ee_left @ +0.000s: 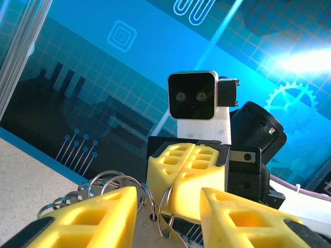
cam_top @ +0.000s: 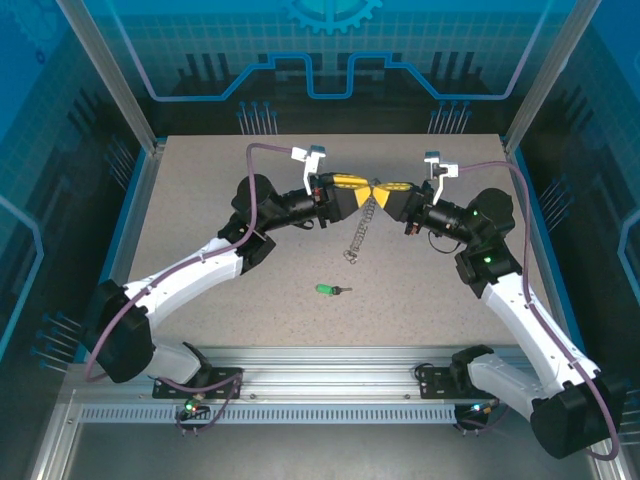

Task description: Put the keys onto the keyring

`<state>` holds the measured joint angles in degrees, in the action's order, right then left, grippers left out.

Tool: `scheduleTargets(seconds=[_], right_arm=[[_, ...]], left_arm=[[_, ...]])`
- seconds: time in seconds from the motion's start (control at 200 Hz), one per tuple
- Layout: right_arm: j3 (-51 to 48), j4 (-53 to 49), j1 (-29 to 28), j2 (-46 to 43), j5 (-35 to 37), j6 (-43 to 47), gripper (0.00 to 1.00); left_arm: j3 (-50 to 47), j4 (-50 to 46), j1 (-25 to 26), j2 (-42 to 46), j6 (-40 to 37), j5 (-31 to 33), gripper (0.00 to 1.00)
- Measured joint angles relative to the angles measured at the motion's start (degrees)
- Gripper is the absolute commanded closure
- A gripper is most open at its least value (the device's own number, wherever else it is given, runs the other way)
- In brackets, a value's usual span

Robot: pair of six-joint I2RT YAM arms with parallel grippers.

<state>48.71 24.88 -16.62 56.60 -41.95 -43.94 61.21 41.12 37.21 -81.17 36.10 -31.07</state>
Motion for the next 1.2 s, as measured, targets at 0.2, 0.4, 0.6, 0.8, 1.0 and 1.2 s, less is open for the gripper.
scheduleTargets(seconds=[0.2,0.4,0.6,0.8,1.0,1.2], right_arm=[[0.00,0.00,0.00,0.00,0.00,0.00,1.00],[0.00,0.00,0.00,0.00,0.00,0.00,1.00],[0.00,-0.02,0.00,0.00,0.20,0.00,1.00],[0.00,-0.28,0.00,-0.02,0.61,0.00,1.00],[0.00,-0.42,0.02,-0.37,0.61,0.00,1.00],[0.02,-2.34,0.20,-0.72,0.92,0.68,0.65]], left_arm=[[0.00,0.90,0.04,0.00,0.07,-0.02,0.71],[0.00,1.25,0.11,0.00,0.17,-0.24,0.71],[-0.50,1.22,0.35,0.00,0.96,-0.28,0.72],[-1.31,1.25,0.74,0.00,1.31,-0.46,0.79],[-1.49,1.25,0.79,0.00,1.42,-0.22,0.99],[-1.46,0.22,0.81,0.00,0.63,-0.33,1.00]])
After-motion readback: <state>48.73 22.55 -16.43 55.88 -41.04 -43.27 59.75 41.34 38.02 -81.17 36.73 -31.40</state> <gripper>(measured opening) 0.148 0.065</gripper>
